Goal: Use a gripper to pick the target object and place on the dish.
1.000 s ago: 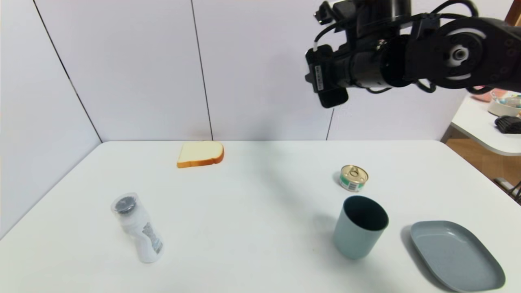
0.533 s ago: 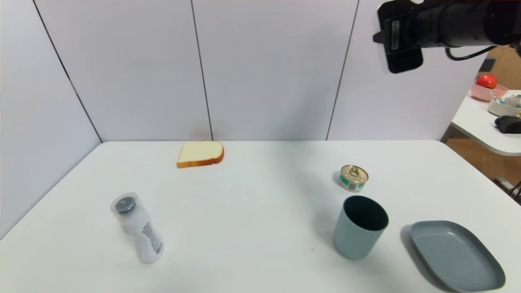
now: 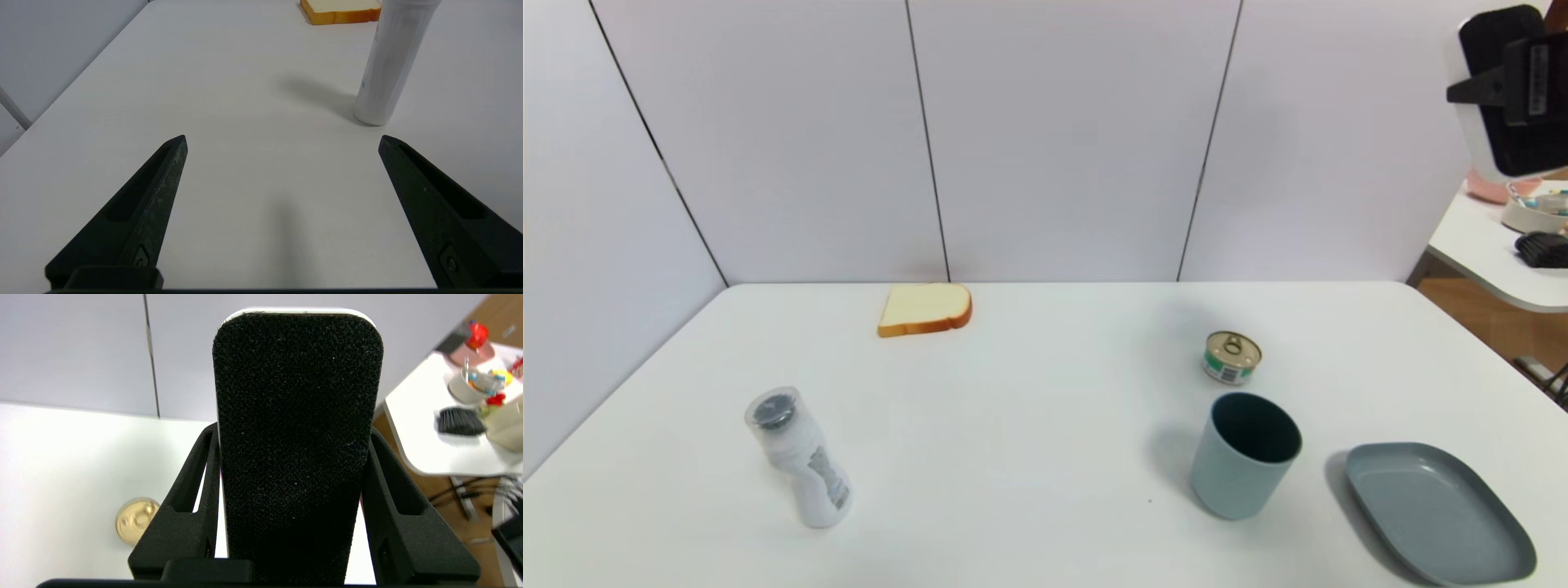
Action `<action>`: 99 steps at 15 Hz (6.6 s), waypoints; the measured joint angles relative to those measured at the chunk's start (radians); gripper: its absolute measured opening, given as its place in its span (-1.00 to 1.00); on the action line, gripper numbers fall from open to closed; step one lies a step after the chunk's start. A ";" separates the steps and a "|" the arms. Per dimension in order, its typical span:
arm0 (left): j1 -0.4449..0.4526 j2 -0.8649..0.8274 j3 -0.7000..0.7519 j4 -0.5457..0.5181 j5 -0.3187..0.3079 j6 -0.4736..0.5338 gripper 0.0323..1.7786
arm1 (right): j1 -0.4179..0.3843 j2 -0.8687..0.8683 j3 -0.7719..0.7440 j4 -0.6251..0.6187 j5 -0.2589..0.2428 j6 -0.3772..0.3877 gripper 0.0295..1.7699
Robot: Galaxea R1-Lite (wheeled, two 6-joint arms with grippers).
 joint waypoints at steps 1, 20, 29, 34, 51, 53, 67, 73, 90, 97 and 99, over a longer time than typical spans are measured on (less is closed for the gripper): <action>0.000 0.000 0.000 0.000 0.000 0.000 0.90 | -0.023 -0.044 0.074 0.001 0.022 0.000 0.07; 0.000 0.000 0.000 0.000 0.000 -0.001 0.90 | -0.076 -0.441 0.944 -0.005 0.161 0.000 0.07; 0.000 0.000 0.000 0.000 0.000 0.000 0.90 | -0.083 -0.261 0.901 -0.029 0.187 0.010 0.06; 0.000 0.000 0.000 0.000 0.000 0.000 0.90 | -0.104 -0.171 0.906 -0.064 0.207 0.009 0.06; 0.000 0.000 0.000 0.000 -0.001 0.000 0.90 | -0.110 -0.043 0.916 -0.102 0.225 0.003 0.21; 0.000 0.000 0.000 0.000 0.000 0.000 0.90 | -0.110 -0.038 0.912 -0.100 0.226 0.003 0.38; 0.000 0.000 0.000 0.000 0.000 0.000 0.90 | -0.090 -0.307 0.757 -0.270 0.248 -0.002 0.84; 0.000 0.000 0.000 0.000 0.000 0.000 0.90 | -0.111 -0.599 0.767 -0.388 0.273 0.024 0.89; 0.000 0.000 0.000 0.000 0.000 0.000 0.90 | -0.114 -1.476 1.577 -0.441 0.249 0.082 0.91; 0.000 0.000 0.000 0.000 0.000 0.000 0.90 | -0.113 -1.505 1.699 -0.466 0.296 0.083 0.91; 0.000 0.000 0.000 0.000 0.000 0.000 0.90 | -0.113 -1.505 1.700 -0.459 0.294 0.088 0.91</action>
